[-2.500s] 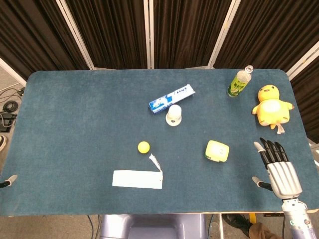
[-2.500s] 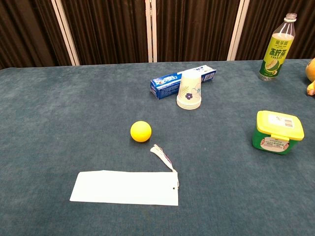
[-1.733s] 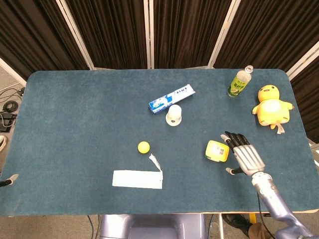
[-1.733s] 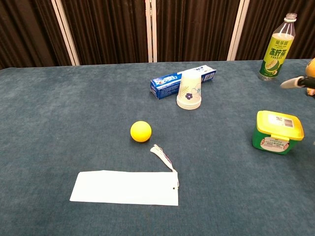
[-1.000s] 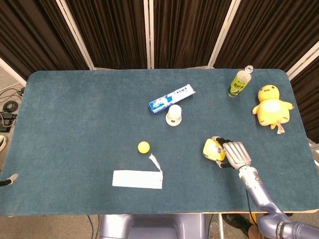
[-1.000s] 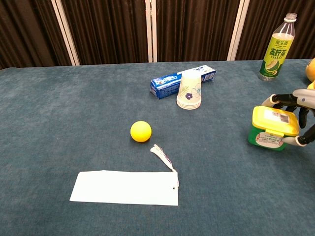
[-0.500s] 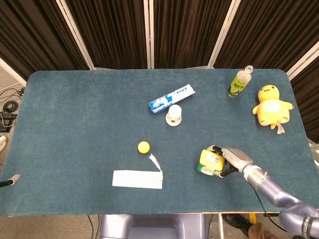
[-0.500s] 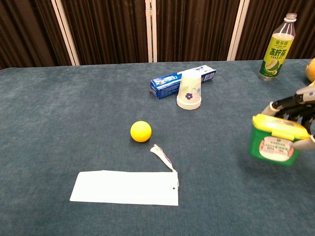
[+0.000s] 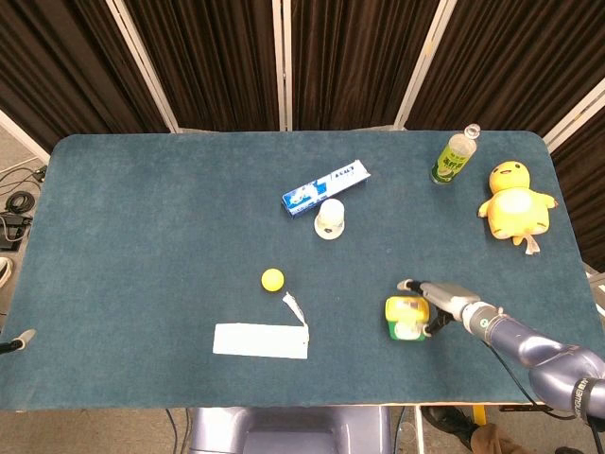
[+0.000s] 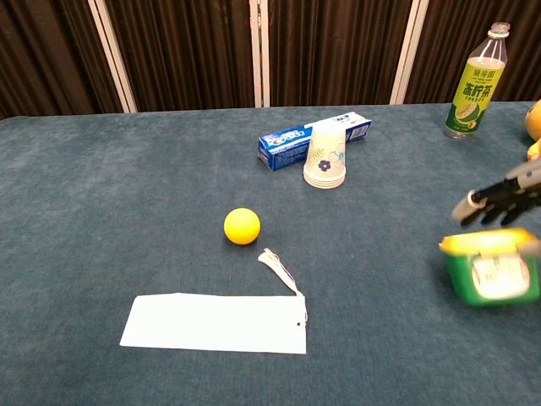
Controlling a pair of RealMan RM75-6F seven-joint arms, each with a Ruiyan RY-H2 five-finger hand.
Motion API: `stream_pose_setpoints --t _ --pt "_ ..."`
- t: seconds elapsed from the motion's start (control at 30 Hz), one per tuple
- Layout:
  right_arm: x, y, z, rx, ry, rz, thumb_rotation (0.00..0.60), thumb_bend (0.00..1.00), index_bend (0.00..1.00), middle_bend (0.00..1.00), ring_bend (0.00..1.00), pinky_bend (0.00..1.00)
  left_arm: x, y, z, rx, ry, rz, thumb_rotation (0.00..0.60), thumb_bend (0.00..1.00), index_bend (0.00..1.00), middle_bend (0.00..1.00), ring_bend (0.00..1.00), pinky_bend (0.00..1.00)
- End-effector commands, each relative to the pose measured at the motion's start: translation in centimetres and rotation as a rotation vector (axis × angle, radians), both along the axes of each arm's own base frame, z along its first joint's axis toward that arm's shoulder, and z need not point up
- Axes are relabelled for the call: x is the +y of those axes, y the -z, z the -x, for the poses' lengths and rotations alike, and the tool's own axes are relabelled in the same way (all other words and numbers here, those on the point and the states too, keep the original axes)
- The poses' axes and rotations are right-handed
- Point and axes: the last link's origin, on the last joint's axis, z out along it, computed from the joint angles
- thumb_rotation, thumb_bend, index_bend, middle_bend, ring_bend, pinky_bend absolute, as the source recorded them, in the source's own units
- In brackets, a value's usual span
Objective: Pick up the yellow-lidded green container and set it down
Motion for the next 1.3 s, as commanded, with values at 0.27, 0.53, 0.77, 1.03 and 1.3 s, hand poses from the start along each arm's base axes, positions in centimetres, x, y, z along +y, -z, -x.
stream_pose_setpoints --t 0.27,0.53,0.77,1.03,1.3 --pt "0.5 -1.2 -0.1 0.026 -0.212 0.383 0.6 0.09 0.0 0.0 0.0 0.0 -0.1 0.2 -0.1 0.002 0.004 0.006 0.6 0.0 0.0 0.0 0.0 0.0" --pt "4.2 0.2 1.2 0.092 -0.422 0.369 0.6 0.0 0.03 0.01 0.0 0.1 -0.1 0.2 -0.2 0.003 0.005 0.009 0.6 0.0 0.0 0.0 0.0 0.0" --pt "6.2 2.1 3.0 0.15 -0.545 0.386 0.6 0.0 0.11 0.1 0.0 0.19 -0.1 0.3 -0.2 0.004 0.007 0.014 0.6 0.0 0.0 0.0 0.0 0.0" --pt "6.8 4.6 4.0 0.166 -0.671 0.446 0.6 0.0 0.13 0.15 0.07 0.29 -0.2 0.3 -0.2 0.003 0.004 0.015 0.6 0.0 0.0 0.0 0.0 0.0" --pt "6.5 6.7 4.1 0.136 -0.7 0.464 0.6 0.0 0.17 0.19 0.16 0.35 -0.1 0.2 -0.1 0.0 0.002 0.013 0.6 0.0 0.0 0.0 0.0 0.0"
